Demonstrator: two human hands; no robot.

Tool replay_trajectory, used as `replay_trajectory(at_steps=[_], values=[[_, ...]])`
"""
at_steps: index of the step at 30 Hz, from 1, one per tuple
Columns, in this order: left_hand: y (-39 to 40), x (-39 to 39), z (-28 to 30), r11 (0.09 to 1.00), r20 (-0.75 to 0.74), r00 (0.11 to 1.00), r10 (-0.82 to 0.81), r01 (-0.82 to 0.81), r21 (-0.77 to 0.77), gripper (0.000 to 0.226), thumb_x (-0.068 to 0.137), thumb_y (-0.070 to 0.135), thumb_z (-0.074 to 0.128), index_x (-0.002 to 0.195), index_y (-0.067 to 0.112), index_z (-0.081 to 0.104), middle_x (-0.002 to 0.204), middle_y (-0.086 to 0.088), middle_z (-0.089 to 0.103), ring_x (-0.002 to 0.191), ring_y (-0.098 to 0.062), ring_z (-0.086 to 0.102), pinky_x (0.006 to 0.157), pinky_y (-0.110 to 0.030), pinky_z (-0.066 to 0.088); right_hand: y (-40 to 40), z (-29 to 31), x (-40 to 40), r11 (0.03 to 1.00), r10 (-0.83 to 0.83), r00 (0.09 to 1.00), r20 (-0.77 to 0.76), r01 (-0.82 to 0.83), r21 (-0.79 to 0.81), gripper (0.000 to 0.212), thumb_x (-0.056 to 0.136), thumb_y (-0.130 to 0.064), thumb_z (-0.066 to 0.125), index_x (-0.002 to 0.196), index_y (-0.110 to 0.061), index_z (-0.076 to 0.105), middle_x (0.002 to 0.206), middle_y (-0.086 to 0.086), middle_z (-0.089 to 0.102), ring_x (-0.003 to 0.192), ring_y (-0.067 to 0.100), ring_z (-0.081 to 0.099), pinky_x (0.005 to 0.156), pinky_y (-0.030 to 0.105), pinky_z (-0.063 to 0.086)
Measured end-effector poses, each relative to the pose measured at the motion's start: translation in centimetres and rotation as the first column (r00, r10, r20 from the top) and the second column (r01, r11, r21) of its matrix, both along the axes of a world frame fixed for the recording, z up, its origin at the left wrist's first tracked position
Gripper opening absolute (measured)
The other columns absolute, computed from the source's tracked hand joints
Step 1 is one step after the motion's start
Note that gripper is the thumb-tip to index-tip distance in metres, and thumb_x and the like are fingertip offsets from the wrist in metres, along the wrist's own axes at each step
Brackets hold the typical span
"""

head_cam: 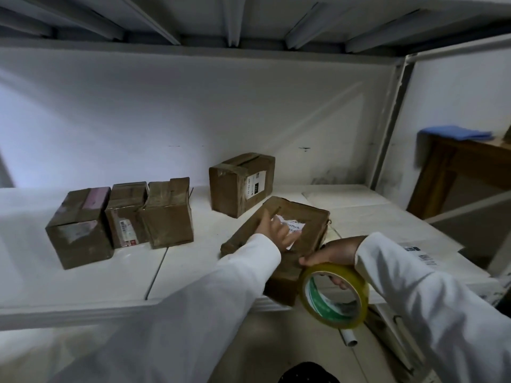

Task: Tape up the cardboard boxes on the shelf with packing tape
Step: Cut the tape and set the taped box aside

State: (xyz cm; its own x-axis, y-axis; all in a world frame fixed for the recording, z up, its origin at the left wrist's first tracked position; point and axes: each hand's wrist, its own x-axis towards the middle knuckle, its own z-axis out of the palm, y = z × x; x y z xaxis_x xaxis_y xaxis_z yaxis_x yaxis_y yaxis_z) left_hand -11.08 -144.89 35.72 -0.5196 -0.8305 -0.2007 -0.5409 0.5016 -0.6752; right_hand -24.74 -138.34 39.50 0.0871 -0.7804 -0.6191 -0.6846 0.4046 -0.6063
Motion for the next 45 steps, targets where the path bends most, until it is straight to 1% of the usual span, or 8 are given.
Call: replay_trajectory(at_steps=[6,13,17,19,27,31,40,45], values=[[1.6,-0.9,0.8,0.936,-0.567,0.824,-0.005,0.204,0.287,0.106,0.083,0.017,0.067,0.15,0.023,-0.015,0.159,-0.007,0.006,0.145,-0.028,0.007,0.116,-0.05,0.016,0.3,0.2,-0.2,0.999,0.029,0.994,0.104,-0.025,-0.04,0.027,0.094,-0.029,0.052,0.073,-0.011,0.052,0.035,-0.008,0.052,0.03,0.002,0.05,0.038,0.012,0.04],[1.2,5.5,-0.2,0.958,-0.967,0.083,0.239,0.143,0.249,0.052,0.094,0.042,0.049,0.141,0.025,0.036,0.15,-0.002,0.029,0.137,-0.022,0.03,0.111,-0.037,0.026,-0.2,2.3,-1.8,0.958,-0.043,0.852,0.522,0.184,-0.222,0.037,0.075,-0.041,0.057,0.089,-0.007,0.061,0.045,-0.004,0.053,0.036,0.008,0.048,0.04,0.018,0.041],[2.9,7.4,1.0,0.986,-0.971,0.237,0.025,0.152,0.062,0.115,0.063,0.055,0.079,0.15,0.022,0.011,0.152,0.0,0.025,0.136,-0.018,0.027,0.112,-0.032,0.022,-2.3,5.3,0.7,0.909,0.042,0.532,0.846,0.332,-0.254,0.076,0.033,-0.047,0.091,0.089,-0.009,0.059,0.047,-0.001,0.052,0.037,0.009,0.048,0.04,0.017,0.042],[2.7,7.0,1.0,0.998,-0.967,0.248,-0.053,0.033,-0.046,0.127,0.062,0.06,0.078,0.151,0.018,-0.002,0.155,-0.002,0.016,0.14,-0.02,0.021,0.114,-0.032,0.02,-3.1,6.4,3.0,0.902,0.117,0.477,0.871,0.316,-0.295,0.065,0.047,-0.048,0.085,0.092,-0.009,0.058,0.05,-0.001,0.054,0.04,0.009,0.051,0.043,0.017,0.045],[0.2,8.3,1.2,0.981,-0.982,-0.009,0.189,-0.053,0.189,0.115,0.068,0.058,0.073,0.147,0.038,-0.009,0.14,0.004,0.037,0.116,-0.022,0.052,0.096,-0.041,0.048,-5.2,9.1,7.9,0.937,0.004,0.739,0.673,0.233,-0.262,0.045,0.093,-0.045,0.048,0.067,-0.011,0.061,0.058,0.007,0.059,0.049,0.016,0.053,0.054,0.022,0.05],[-1.7,10.0,1.7,0.915,-0.925,-0.171,0.341,-0.166,0.368,0.106,0.079,0.048,0.068,0.148,0.034,-0.011,0.153,-0.002,0.03,0.124,-0.033,0.049,0.103,-0.044,0.041,-4.9,8.2,7.5,0.907,-0.007,0.961,0.277,0.123,-0.402,0.034,0.09,-0.049,0.051,0.098,-0.017,0.06,0.095,0.011,0.067,0.084,0.027,0.063,0.083,0.036,0.053],[-3.1,11.6,1.0,0.913,-0.909,-0.203,0.363,-0.119,0.391,0.088,0.075,0.056,0.069,0.141,0.036,0.015,0.138,-0.002,0.047,0.115,-0.029,0.055,0.093,-0.034,0.045,-3.8,-0.5,8.6,0.915,0.018,0.881,0.473,0.176,-0.362,0.042,0.099,-0.039,0.038,0.089,-0.006,0.062,0.054,0.008,0.063,0.044,0.016,0.059,0.053,0.02,0.051],[-3.4,11.9,0.7,0.917,-0.902,-0.241,0.359,-0.088,0.389,0.087,0.072,0.053,0.073,0.139,0.034,0.021,0.137,-0.003,0.049,0.116,-0.029,0.055,0.096,-0.037,0.044,-4.6,-1.4,6.8,0.934,0.044,0.856,0.514,0.148,-0.326,0.044,0.095,-0.052,0.034,0.1,-0.019,0.062,0.09,0.004,0.068,0.087,0.018,0.066,0.082,0.029,0.052]])
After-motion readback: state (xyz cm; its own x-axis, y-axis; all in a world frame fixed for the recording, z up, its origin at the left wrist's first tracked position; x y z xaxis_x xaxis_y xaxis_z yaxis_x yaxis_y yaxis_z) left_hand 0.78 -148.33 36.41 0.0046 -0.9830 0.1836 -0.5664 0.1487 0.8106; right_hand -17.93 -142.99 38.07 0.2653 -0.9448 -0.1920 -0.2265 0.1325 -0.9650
